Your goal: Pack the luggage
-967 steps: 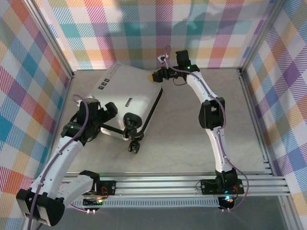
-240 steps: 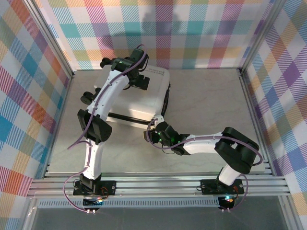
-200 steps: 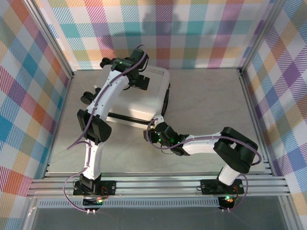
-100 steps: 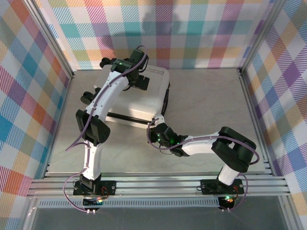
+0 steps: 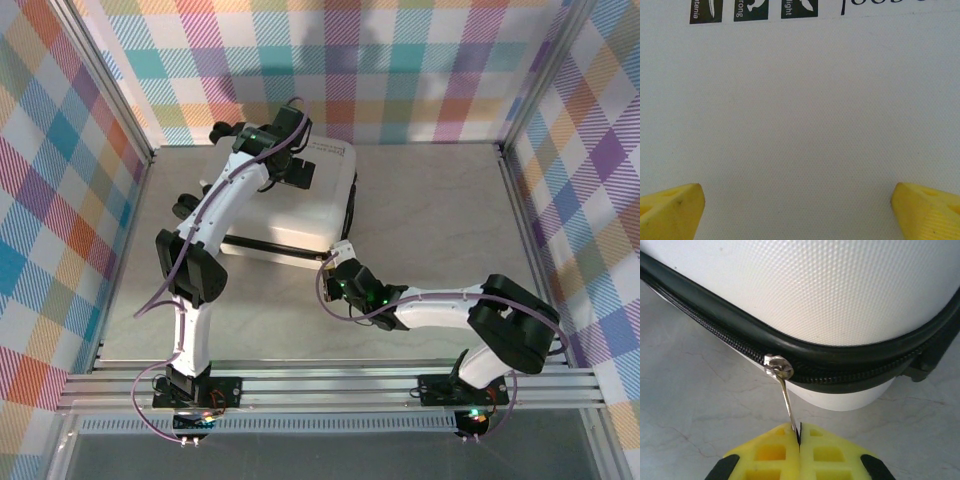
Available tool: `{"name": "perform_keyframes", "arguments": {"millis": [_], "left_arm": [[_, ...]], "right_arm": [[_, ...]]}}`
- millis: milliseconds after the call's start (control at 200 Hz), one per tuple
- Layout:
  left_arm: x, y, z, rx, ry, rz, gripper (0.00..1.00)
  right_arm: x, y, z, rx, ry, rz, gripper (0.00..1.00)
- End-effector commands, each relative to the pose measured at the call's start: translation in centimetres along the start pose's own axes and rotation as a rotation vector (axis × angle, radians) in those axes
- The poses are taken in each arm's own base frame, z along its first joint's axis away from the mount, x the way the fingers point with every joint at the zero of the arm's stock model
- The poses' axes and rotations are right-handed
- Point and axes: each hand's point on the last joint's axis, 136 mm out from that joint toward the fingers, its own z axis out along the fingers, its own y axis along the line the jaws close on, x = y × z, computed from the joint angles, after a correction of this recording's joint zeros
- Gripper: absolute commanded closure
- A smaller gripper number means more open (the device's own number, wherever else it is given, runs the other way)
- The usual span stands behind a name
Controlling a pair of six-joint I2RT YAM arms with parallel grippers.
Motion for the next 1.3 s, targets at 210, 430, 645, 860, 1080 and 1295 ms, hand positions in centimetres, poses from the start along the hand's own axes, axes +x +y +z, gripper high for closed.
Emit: {"name": "perform_keyframes", "arguments": {"millis": [210,430,645,860,1080,1295], "left_arm": [[6.2,0.3,1.8,0.009,0.236,0.096,0.04],[6.8,0.7,2.1,0.009,0.25,0.096,0.06],[7.9,0.3,2.5,0.031,0.277,0.115,0.11],[8.8,0.1,2.5,0.042,0.294,0.121,0.12],[8.3,0.0,2.5,0.047,0.274,0.113,0.12],[8.2,-0.2,2.8,0.054,0.274,0.103,0.12]], "right_arm": [[-1.9,-8.5,-1.0,0.268,-0.041,0.026,1.0],[-2.3,-10.9,-1.9,0.321,-0.036,0.049,1.0],[-2.3,-12.6,-2.7,0.338,-0.026,0.058,1.0],[-2.2,-13.4,-2.4,0.343,-0.015,0.068,1.0],[-1.4,-9.0,-2.6,0.042,-0.094,-0.007,0.78],[-2.3,-5.6,-2.7,-0.138,-0.107,-0.056,0.47]]}}
